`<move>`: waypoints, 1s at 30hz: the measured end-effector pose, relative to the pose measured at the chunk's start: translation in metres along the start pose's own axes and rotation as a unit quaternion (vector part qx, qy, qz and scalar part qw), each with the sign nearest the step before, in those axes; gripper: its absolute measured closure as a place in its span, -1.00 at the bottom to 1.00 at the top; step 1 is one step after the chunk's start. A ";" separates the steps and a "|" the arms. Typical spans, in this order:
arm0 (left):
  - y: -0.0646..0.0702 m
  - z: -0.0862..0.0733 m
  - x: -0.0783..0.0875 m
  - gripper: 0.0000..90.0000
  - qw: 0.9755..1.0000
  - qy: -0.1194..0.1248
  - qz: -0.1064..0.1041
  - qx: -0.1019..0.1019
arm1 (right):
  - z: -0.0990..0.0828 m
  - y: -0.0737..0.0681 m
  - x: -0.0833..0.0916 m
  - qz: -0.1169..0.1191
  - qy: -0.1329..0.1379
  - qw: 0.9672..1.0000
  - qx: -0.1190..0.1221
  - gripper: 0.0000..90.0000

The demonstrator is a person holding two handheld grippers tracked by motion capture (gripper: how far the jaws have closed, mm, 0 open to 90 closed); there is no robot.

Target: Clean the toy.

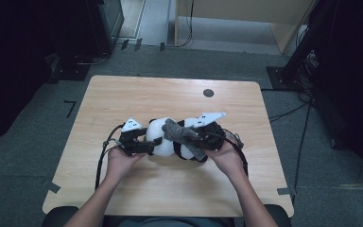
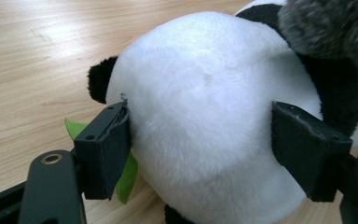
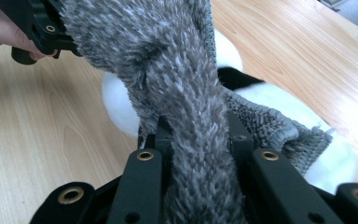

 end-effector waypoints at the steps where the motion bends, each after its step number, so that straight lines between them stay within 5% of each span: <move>1: 0.000 0.000 0.000 -0.49 1.000 0.000 0.000 0.000 | -0.002 0.002 0.003 -0.002 0.002 1.000 -0.005 0.63; 14: -0.001 0.000 -0.001 -0.49 1.000 0.000 -0.005 0.007 | -0.022 0.023 0.034 -0.050 0.008 0.997 -0.054 0.62; 19: 0.000 0.000 0.000 -0.46 1.000 -0.001 -0.007 0.010 | -0.023 0.025 0.040 -0.052 0.024 0.996 -0.072 0.63; 30: 0.000 0.000 0.000 -0.46 1.000 0.002 -0.006 0.007 | -0.031 0.052 0.058 -0.129 0.037 0.985 -0.108 0.62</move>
Point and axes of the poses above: each handheld gripper's, and its own axes: x roughly backward along the jaws, z roughly out of its top, y roughly to its right, the point moved 5 cm from there along -x, roughly forward along the jaws, and after that the axes turned 7 degrees about y, right-handed, at the moved point
